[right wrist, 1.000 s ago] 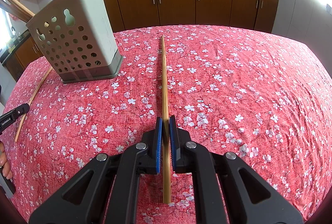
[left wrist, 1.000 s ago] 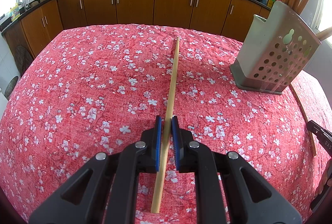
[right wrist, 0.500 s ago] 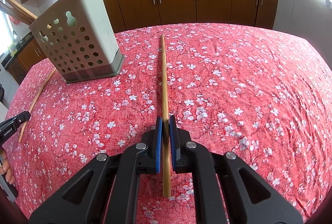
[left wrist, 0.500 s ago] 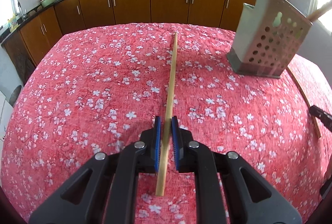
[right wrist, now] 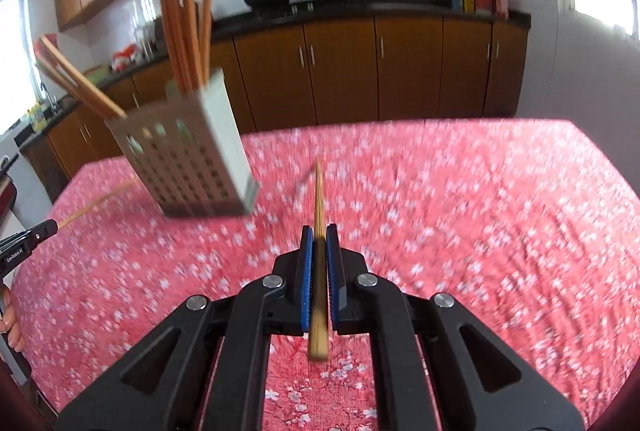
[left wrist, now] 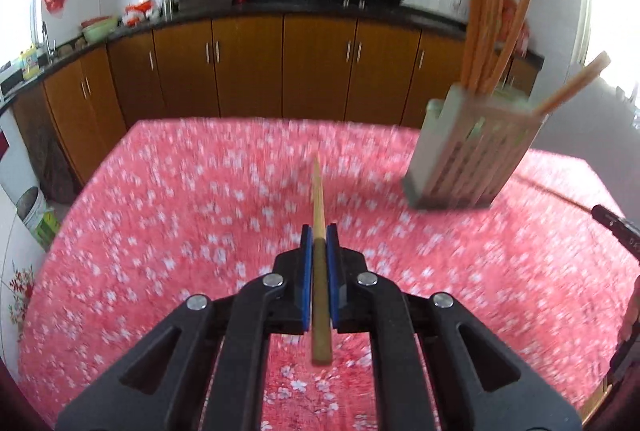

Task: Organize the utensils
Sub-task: 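Lift the left tool's chopstick over the holder while the right tool lifts its own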

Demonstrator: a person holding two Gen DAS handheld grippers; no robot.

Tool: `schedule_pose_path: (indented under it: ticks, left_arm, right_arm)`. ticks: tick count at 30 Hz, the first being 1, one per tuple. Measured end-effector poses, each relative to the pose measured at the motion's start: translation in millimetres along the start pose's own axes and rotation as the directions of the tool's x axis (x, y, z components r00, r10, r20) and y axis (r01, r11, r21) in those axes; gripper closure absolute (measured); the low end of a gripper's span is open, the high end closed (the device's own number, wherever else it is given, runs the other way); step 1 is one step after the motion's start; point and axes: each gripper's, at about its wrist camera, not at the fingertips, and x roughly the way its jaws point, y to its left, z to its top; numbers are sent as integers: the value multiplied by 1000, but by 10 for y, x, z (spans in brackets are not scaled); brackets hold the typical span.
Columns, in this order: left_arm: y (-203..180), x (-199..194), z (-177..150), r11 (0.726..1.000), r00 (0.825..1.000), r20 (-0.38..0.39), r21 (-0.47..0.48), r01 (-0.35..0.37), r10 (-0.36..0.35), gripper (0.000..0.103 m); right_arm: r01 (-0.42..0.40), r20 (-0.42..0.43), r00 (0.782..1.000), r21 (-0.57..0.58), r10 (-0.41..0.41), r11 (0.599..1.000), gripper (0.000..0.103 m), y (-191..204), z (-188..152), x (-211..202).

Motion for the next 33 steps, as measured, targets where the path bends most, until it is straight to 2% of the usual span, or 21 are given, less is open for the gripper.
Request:
schedule_pose_path:
  ticks: [7,18,30,33]
  left_arm:
    - [48,-307,287,998,994,99,-37,57,-53,95]
    - [-43,-640,545,994,981,161,1,108,-107,95]
    - [-434,-1037,830,979,946,256,84,185,-200,95]
    - [-533,-1106,966,975,927,301,74,211,-224,95]
  right_arm:
    - [-16,76,997,1,16,1000,96,-12,222,-230]
    - [-51,161,986,5,50,999,96,116,436,-421]
    - [-163,270,948,-34,166,986,96,371,720,-771]
    - [-187,312,931,-44,191,981,96,454,832,-865]
